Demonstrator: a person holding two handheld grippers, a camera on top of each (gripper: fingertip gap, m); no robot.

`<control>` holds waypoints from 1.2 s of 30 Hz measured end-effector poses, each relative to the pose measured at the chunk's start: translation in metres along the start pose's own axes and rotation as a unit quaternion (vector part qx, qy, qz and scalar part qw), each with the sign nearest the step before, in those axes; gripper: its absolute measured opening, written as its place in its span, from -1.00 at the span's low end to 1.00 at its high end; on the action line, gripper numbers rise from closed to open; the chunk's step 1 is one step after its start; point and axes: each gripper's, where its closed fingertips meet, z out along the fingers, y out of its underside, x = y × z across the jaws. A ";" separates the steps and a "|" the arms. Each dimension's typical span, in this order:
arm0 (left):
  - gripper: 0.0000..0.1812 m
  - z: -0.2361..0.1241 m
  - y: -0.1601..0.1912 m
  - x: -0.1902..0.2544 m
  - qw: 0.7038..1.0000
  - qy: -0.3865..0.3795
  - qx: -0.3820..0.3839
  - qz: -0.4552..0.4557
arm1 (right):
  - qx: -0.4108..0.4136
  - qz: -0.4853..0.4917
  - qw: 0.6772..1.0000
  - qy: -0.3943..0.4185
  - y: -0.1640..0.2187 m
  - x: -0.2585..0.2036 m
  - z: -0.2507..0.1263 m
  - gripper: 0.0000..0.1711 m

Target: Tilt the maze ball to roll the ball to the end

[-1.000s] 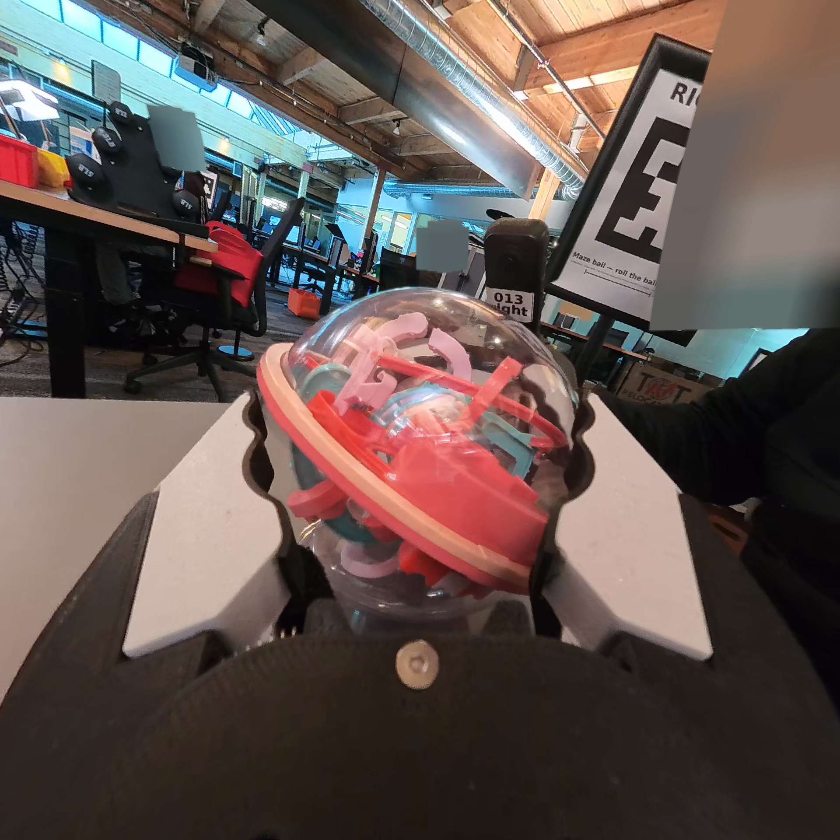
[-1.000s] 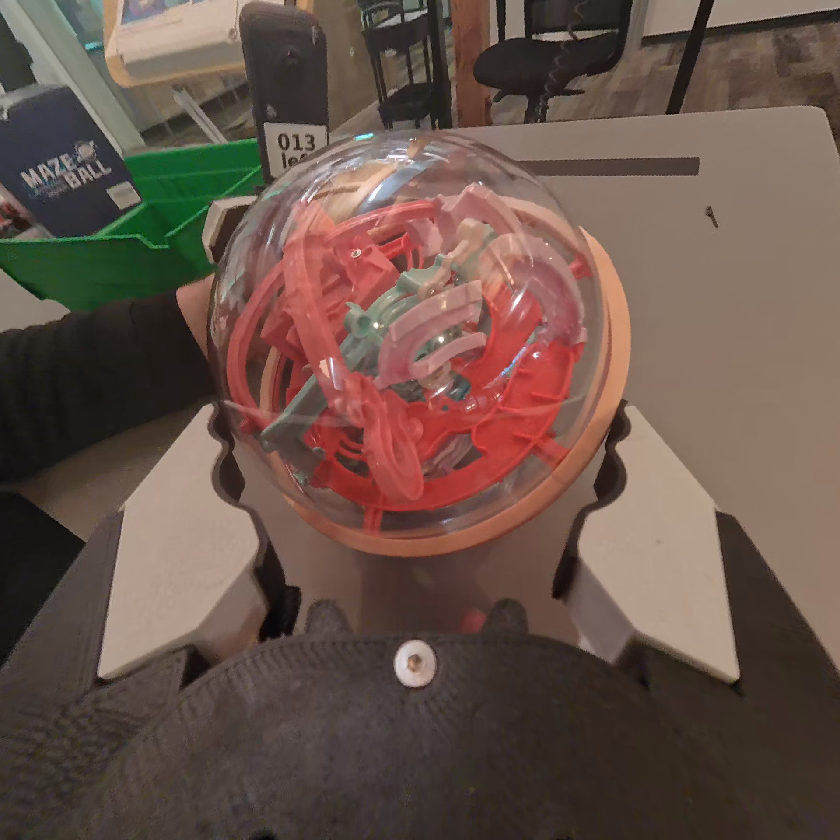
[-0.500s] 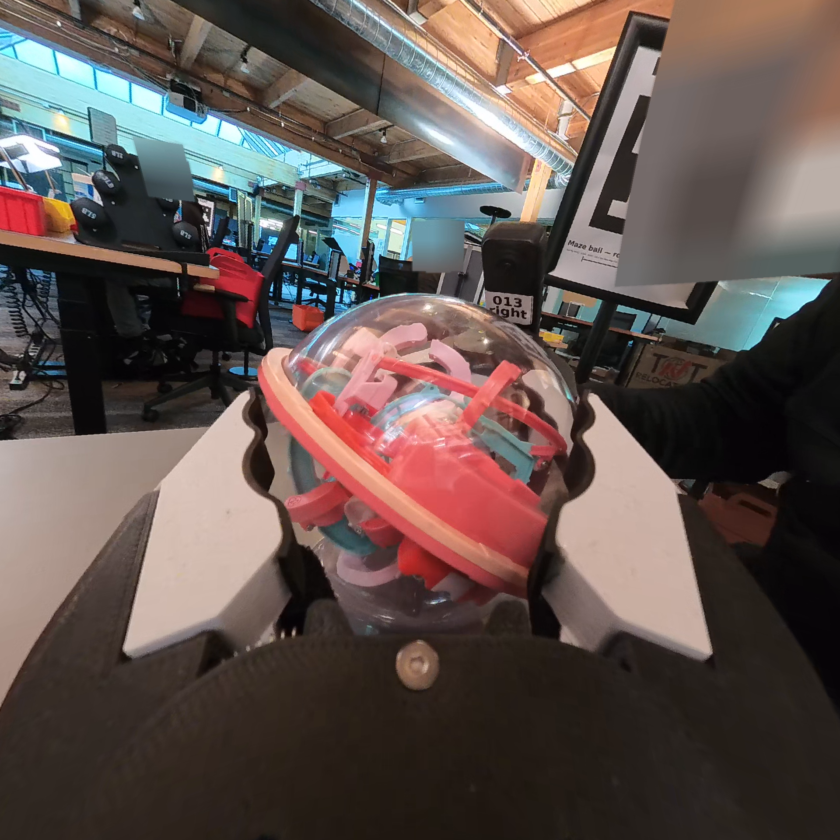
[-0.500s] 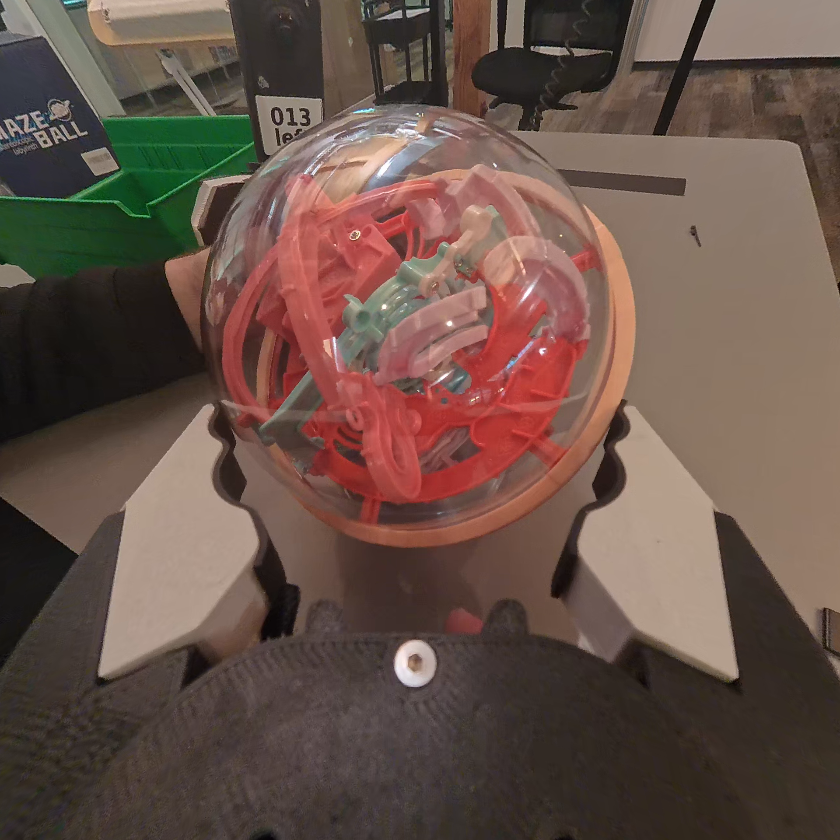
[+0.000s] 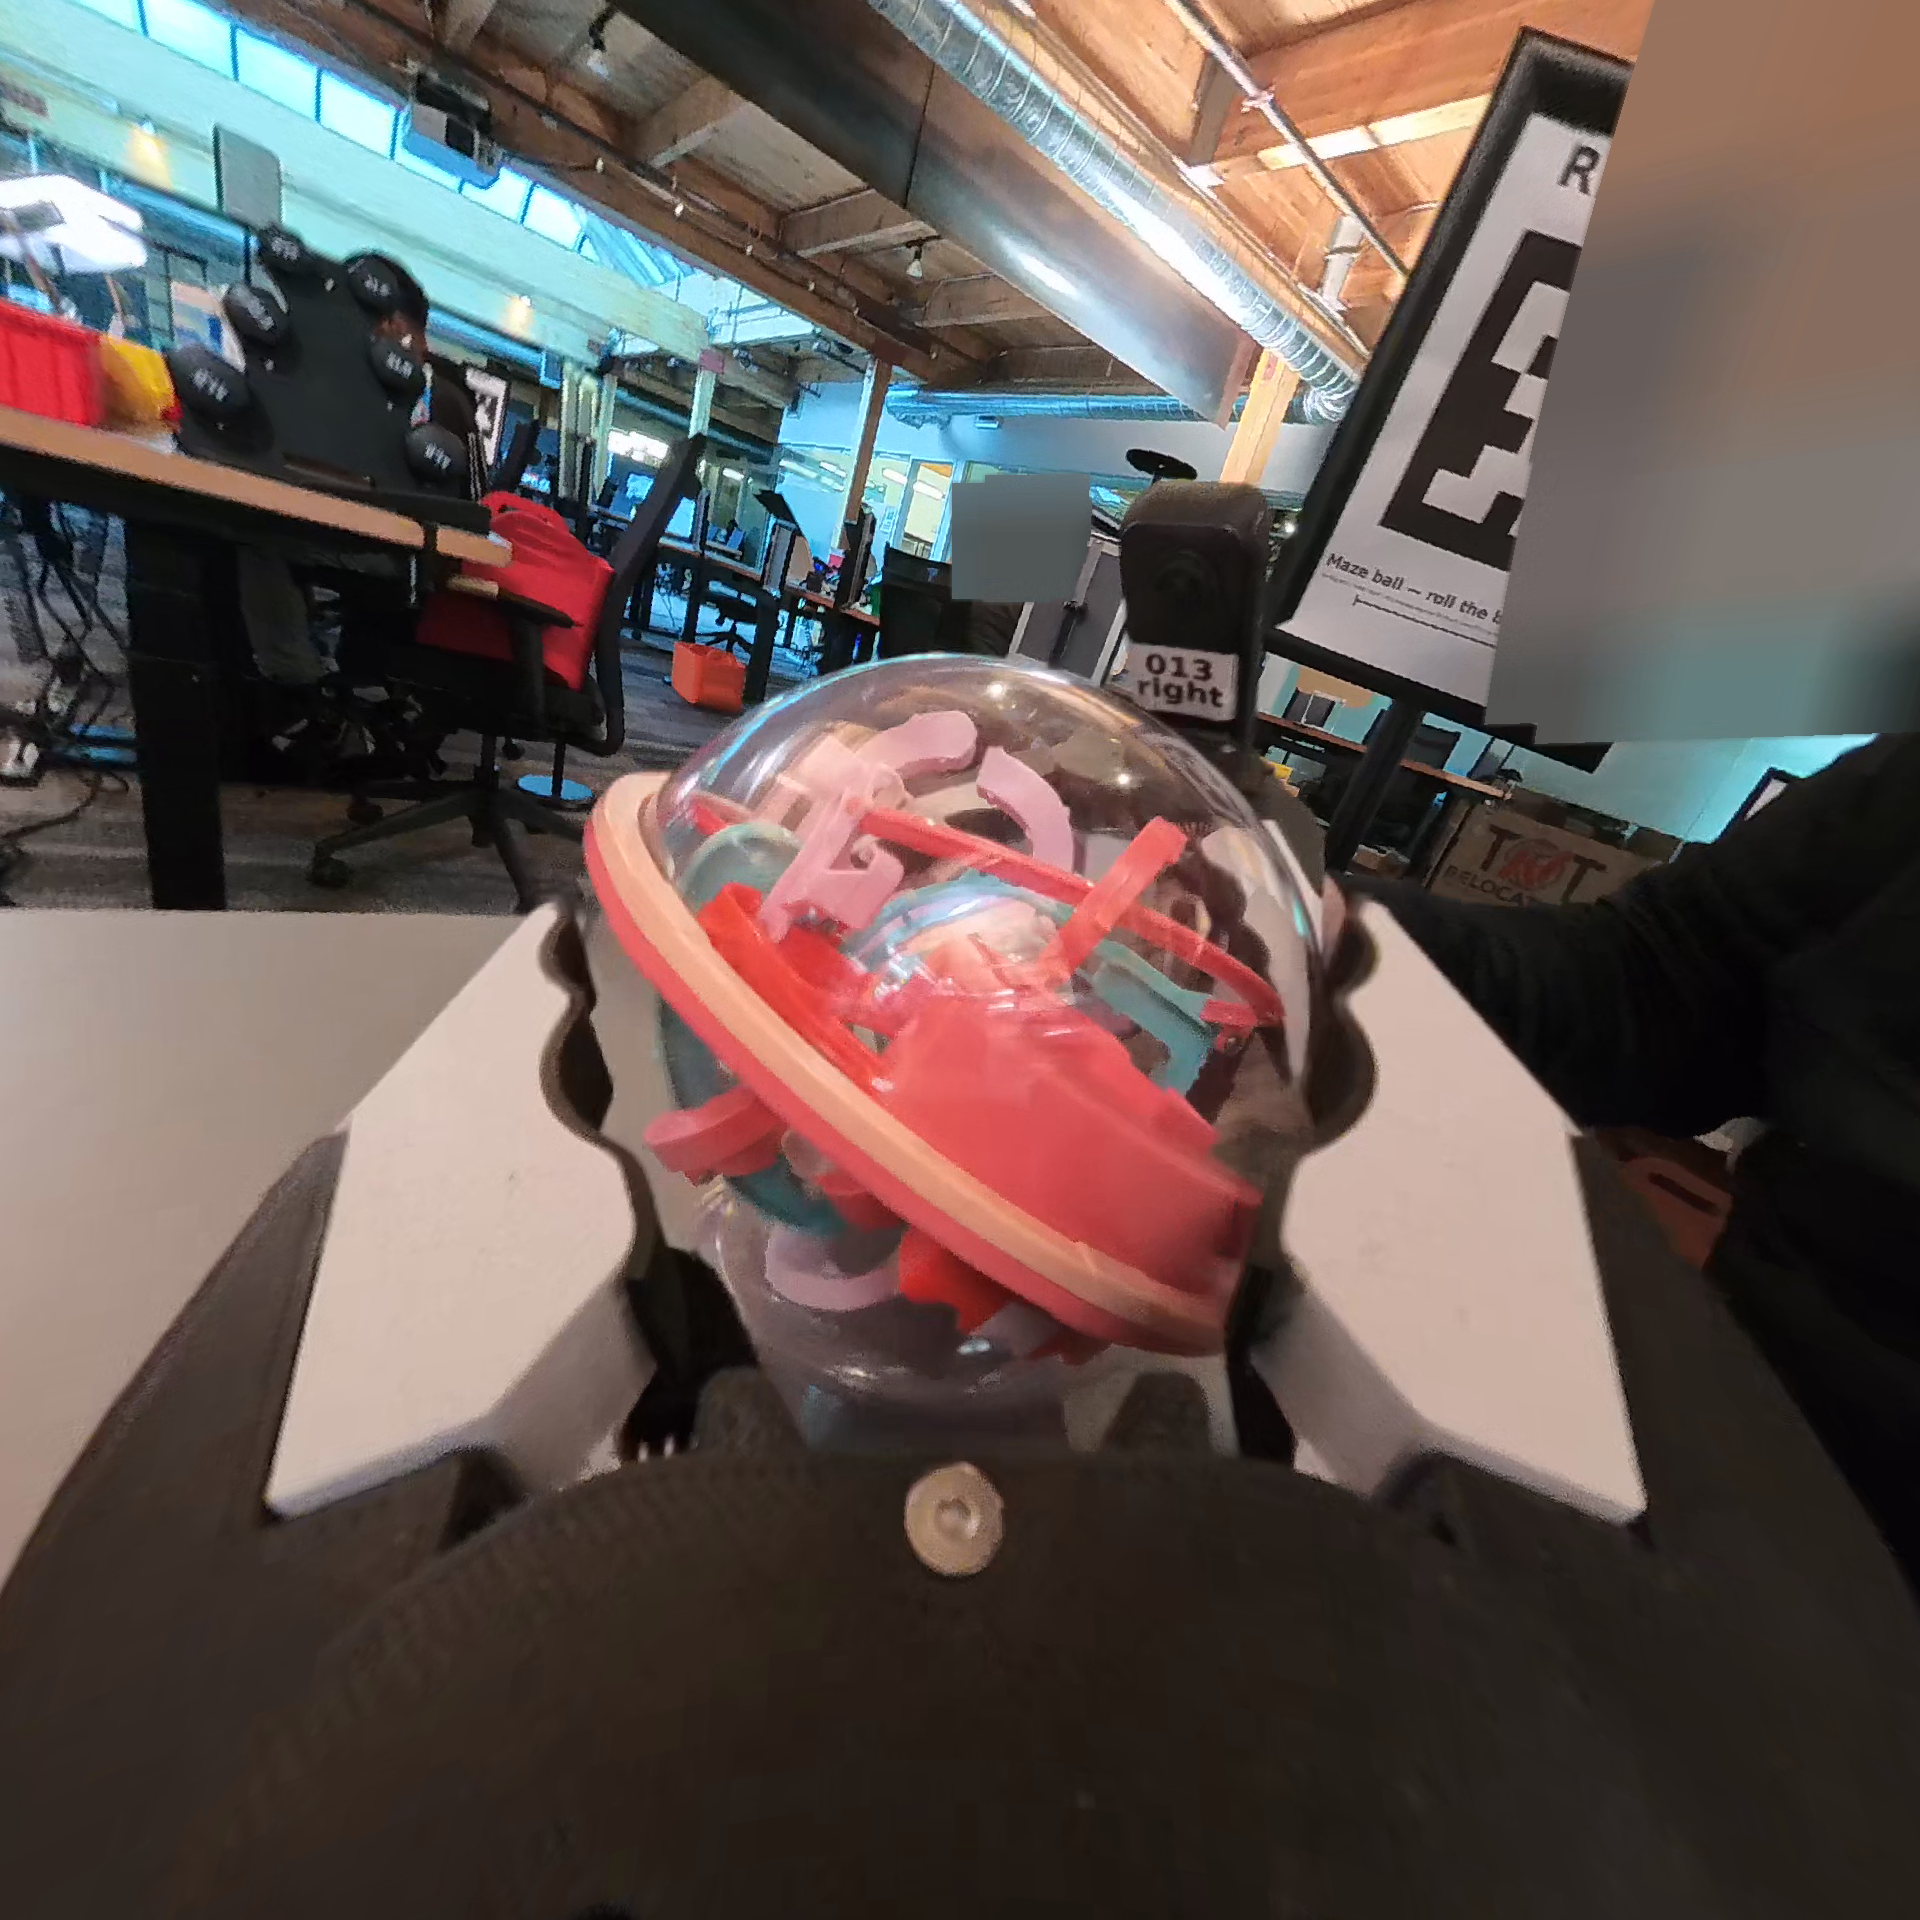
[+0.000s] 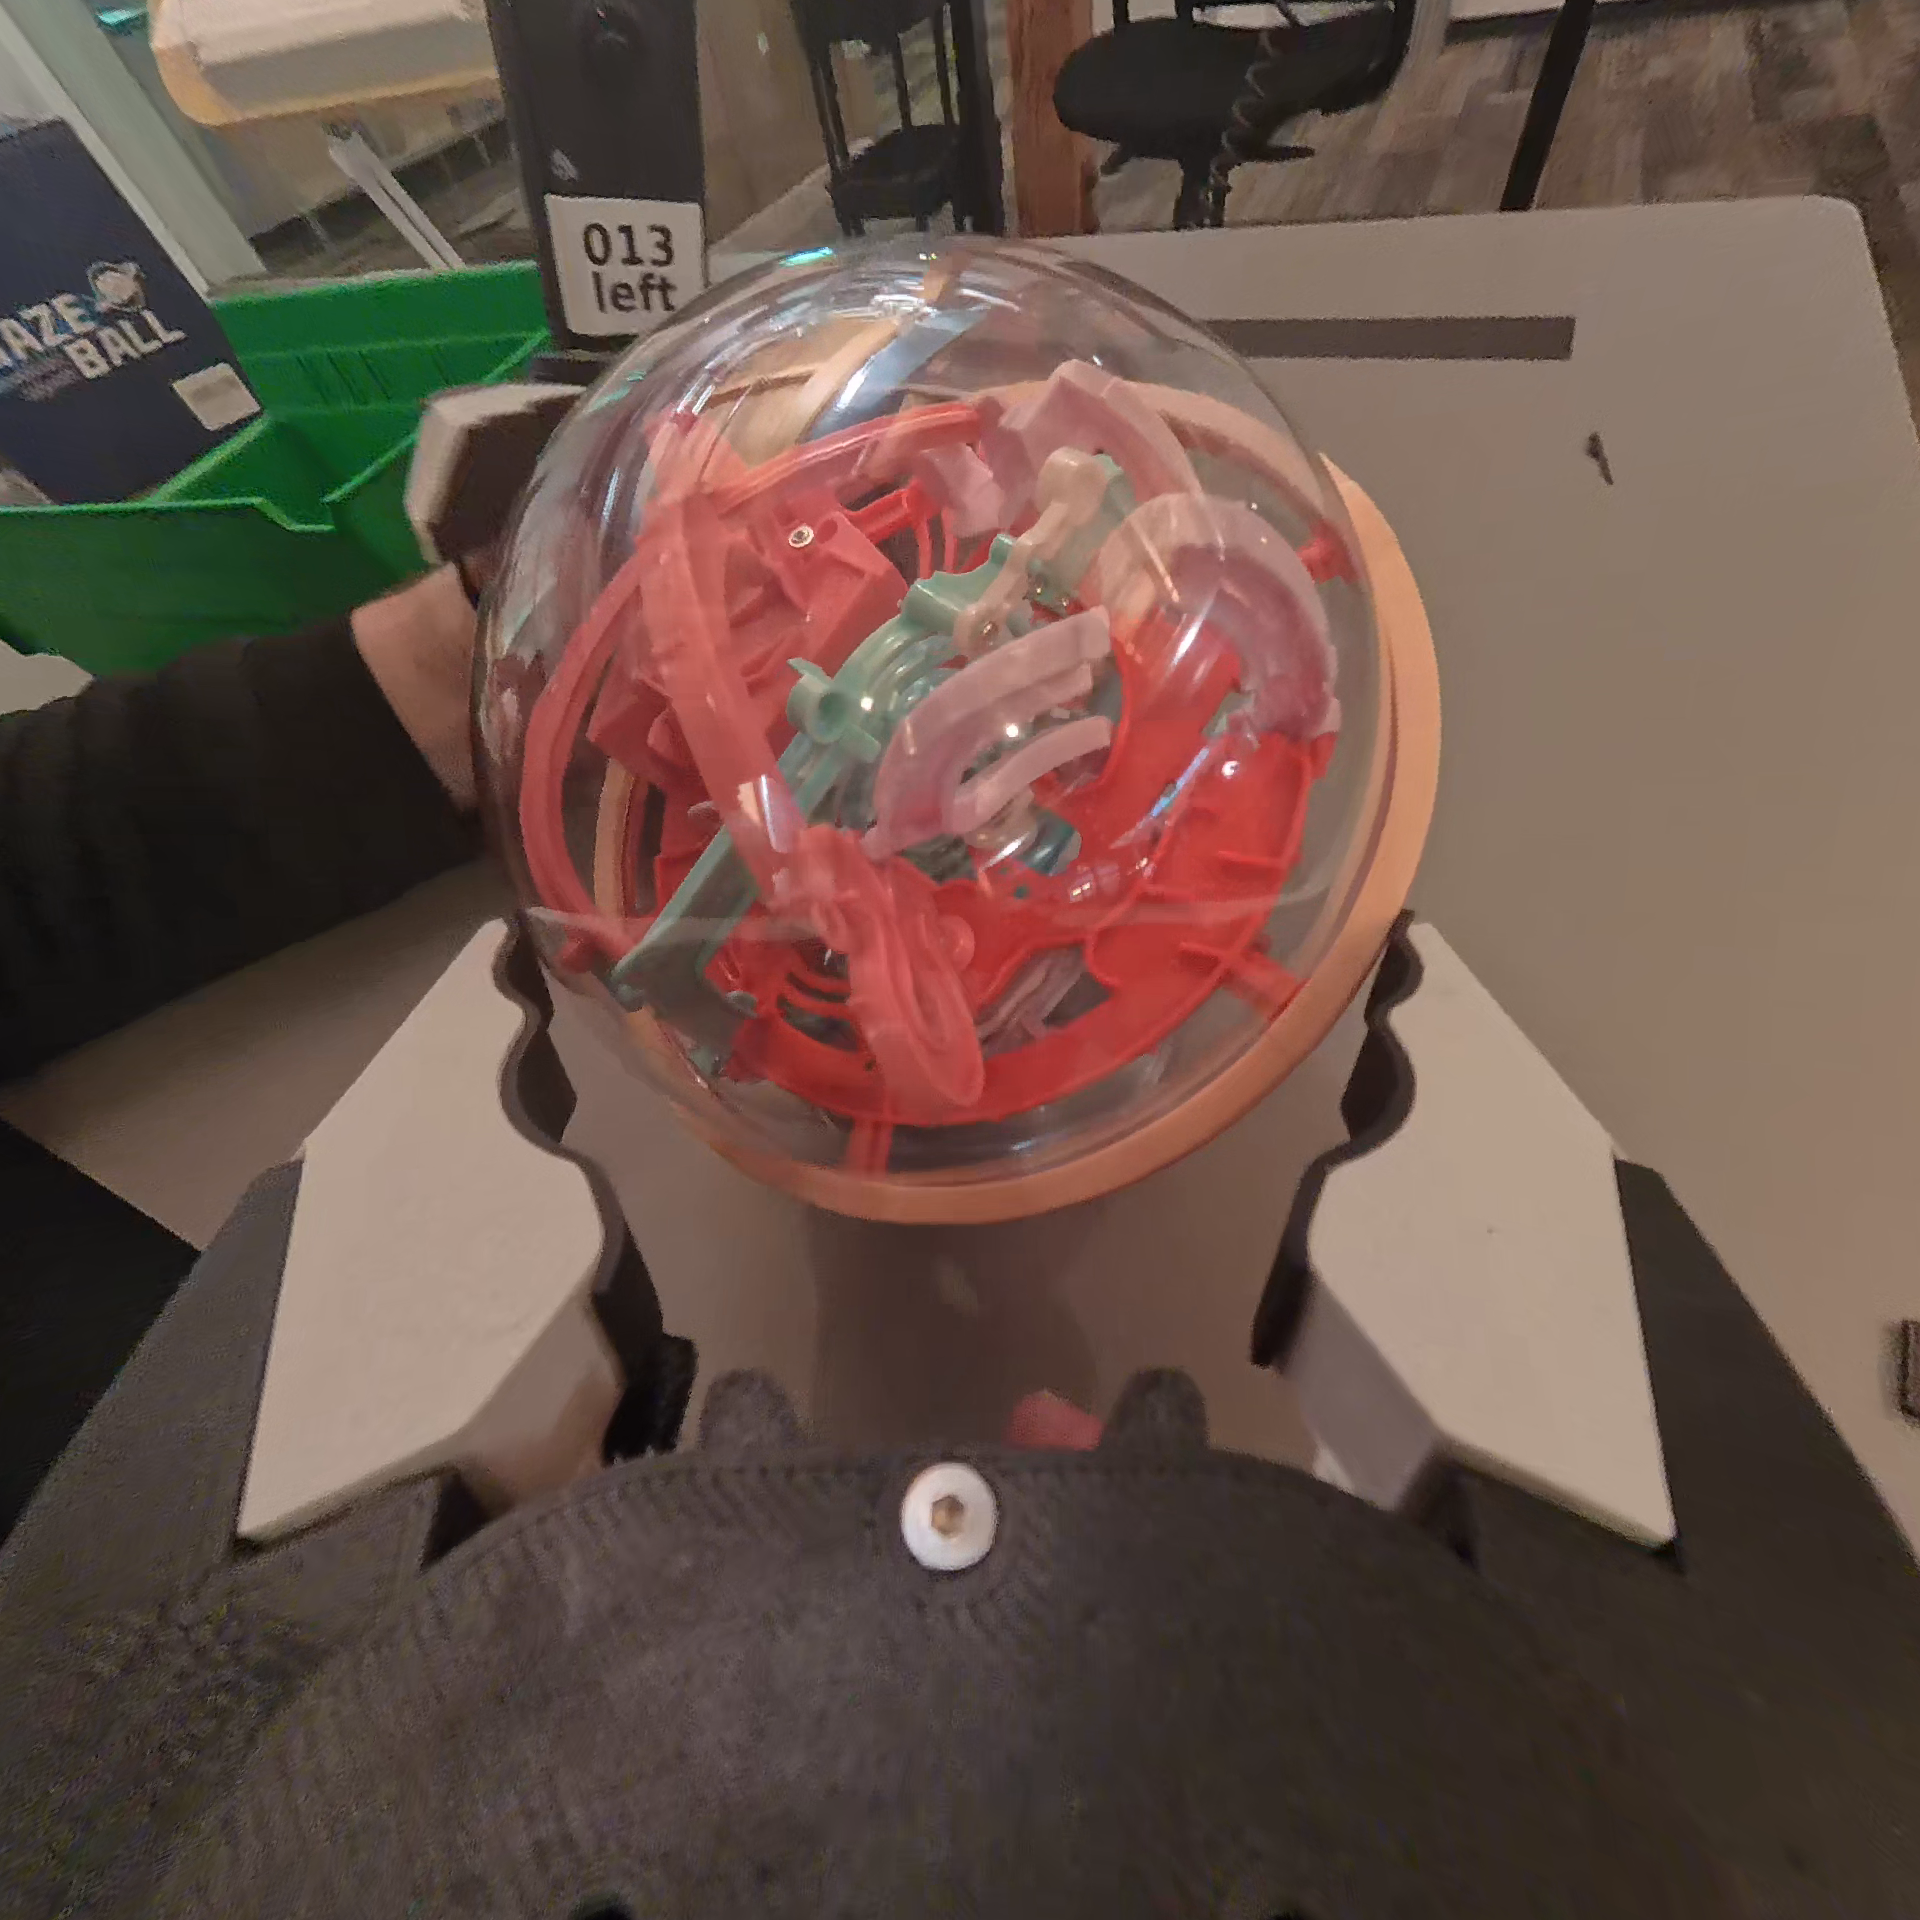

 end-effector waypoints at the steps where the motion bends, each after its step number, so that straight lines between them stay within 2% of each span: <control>1: 0.55 -0.002 0.002 -0.002 1.000 -0.008 -0.009 -0.013 | -0.006 0.001 1.000 0.006 0.001 0.001 -0.001 0.74; 6: 0.66 -0.003 0.015 0.004 0.997 -0.036 -0.054 -0.035 | -0.015 0.006 1.000 0.018 0.001 -0.001 -0.002 0.72; 8: 0.58 -0.001 0.023 -0.002 0.994 -0.061 -0.089 -0.008 | -0.013 -0.006 1.000 0.026 0.000 -0.002 -0.003 0.71; 11: 0.58 -0.001 0.023 -0.002 0.996 -0.051 -0.077 0.000 | -0.014 -0.017 1.000 0.020 0.002 -0.004 -0.004 0.75; 13: 0.58 -0.001 0.024 -0.002 0.996 -0.044 -0.075 0.006 | -0.001 -0.008 1.000 -0.002 -0.002 -0.006 -0.005 0.82; 17: 0.58 0.003 0.026 -0.002 0.996 -0.034 -0.084 0.027 | 0.000 0.003 0.999 -0.049 0.002 -0.002 0.001 0.82; 36: 0.58 0.007 0.024 -0.002 0.993 -0.036 -0.075 0.086 | 0.001 -0.042 0.999 -0.030 0.009 0.006 0.006 0.77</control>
